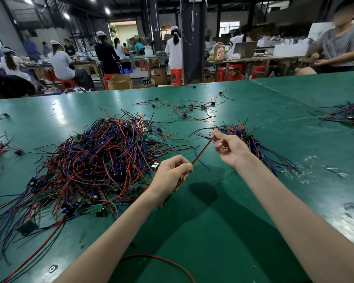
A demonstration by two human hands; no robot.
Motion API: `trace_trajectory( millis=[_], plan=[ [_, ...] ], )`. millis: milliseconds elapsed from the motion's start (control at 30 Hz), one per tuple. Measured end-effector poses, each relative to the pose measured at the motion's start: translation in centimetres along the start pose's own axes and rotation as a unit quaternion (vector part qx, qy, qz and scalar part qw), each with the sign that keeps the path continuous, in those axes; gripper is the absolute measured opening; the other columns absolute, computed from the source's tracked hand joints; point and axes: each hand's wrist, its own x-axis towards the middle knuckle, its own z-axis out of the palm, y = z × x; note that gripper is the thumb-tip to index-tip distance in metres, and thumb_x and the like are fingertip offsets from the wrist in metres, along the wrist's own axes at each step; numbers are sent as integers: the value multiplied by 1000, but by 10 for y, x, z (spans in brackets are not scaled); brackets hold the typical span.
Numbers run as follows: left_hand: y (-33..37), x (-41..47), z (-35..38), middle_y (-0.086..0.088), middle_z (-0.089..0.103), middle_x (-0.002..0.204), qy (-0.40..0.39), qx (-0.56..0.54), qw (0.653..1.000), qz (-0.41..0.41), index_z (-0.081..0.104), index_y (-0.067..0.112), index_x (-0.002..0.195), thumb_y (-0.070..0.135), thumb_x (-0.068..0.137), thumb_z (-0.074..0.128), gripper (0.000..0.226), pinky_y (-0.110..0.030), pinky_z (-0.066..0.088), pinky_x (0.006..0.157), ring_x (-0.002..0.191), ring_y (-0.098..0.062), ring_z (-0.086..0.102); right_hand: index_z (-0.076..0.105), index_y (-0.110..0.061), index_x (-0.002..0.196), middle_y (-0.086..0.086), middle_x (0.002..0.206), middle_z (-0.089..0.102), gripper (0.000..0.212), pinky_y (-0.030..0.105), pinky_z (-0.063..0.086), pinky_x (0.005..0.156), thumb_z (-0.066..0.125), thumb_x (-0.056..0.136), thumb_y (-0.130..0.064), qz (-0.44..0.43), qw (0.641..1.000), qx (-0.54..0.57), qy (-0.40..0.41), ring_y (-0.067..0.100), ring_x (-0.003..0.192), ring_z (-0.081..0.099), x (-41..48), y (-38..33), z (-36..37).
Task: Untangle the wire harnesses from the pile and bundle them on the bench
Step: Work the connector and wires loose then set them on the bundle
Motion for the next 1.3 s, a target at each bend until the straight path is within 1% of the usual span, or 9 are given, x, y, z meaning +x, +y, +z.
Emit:
trace_trajectory(
  millis=[100, 200, 333, 533, 667, 867, 1000, 1133, 1300],
  plan=[
    [-1, -3, 2, -1, 56, 52, 27, -7, 1000, 3, 59, 12, 70, 9, 91, 55, 21, -15, 27, 35, 36, -8, 40, 62, 1, 83, 6, 67, 59, 10, 13, 43, 40, 69, 82, -7, -5, 1000, -21, -16, 2, 38, 47, -3, 1, 1],
    [5, 0, 0, 1, 72, 70, 79, -62, 995, 9, 60, 17, 76, 14, 93, 56, 18, -15, 46, 51, 66, -5, 66, 56, -1, 103, 5, 75, 56, 42, 17, 51, 51, 68, 73, -28, -14, 994, -57, -94, 7, 53, 52, -14, 10, 10],
    [13, 5, -9, 4, 72, 80, 119, -173, 978, 14, 61, 17, 81, 12, 93, 56, 14, -22, 47, 75, 78, -8, 62, 53, -8, 98, 3, 78, 56, 37, 20, 47, 55, 61, 77, -37, 5, 947, -227, -227, 11, 62, 52, -36, 35, 26],
    [14, 10, -19, -1, 74, 98, 142, -253, 957, -10, 58, 16, 82, 13, 93, 55, 11, -31, 45, 68, 82, -17, 62, 50, -9, 96, 4, 67, 69, 17, 16, 37, 43, 62, 86, -8, -13, 930, -251, -269, 8, 47, 54, -49, 65, 34],
    [13, 12, -19, 0, 74, 102, 126, -278, 952, -31, 57, 18, 82, 16, 90, 57, 8, -31, 43, 66, 86, -15, 65, 59, -8, 83, 9, 74, 62, 6, 17, 37, 48, 63, 87, -8, -64, 896, -330, -290, 6, 49, 51, -55, 75, 34],
    [15, 12, -24, -7, 70, 110, 80, -290, 953, -48, 62, 17, 97, 28, 96, 49, 18, -37, 43, 92, 94, -20, 62, 63, 1, 80, 20, 76, 56, 14, 17, 32, 45, 57, 91, -6, -99, 911, -301, -265, 8, 44, 44, -57, 72, 41],
    [16, 9, -25, -11, 69, 109, 43, -266, 962, -54, 62, 17, 113, 18, 95, 49, 22, -28, 47, 77, 78, -15, 62, 65, -2, 74, 11, 60, 62, 20, 16, 32, 42, 55, 91, -4, -97, 917, -289, -259, 7, 40, 43, -56, 68, 38],
    [12, 7, -22, -18, 70, 101, 70, -196, 978, -34, 62, 13, 113, -1, 89, 56, 28, -40, 45, 84, 89, -30, 60, 66, -7, 67, 5, 54, 61, 30, 14, 31, 38, 50, 92, -1, -80, 919, -308, -234, 6, 37, 41, -56, 71, 36],
    [7, 7, -21, -10, 73, 88, 94, -162, 982, 0, 58, 9, 112, 3, 90, 58, 23, -25, 51, 59, 70, -20, 64, 68, -4, 75, 2, 55, 64, 21, 12, 31, 37, 53, 90, -2, -34, 905, -350, -239, 3, 38, 41, -54, 67, 34]
  ],
)
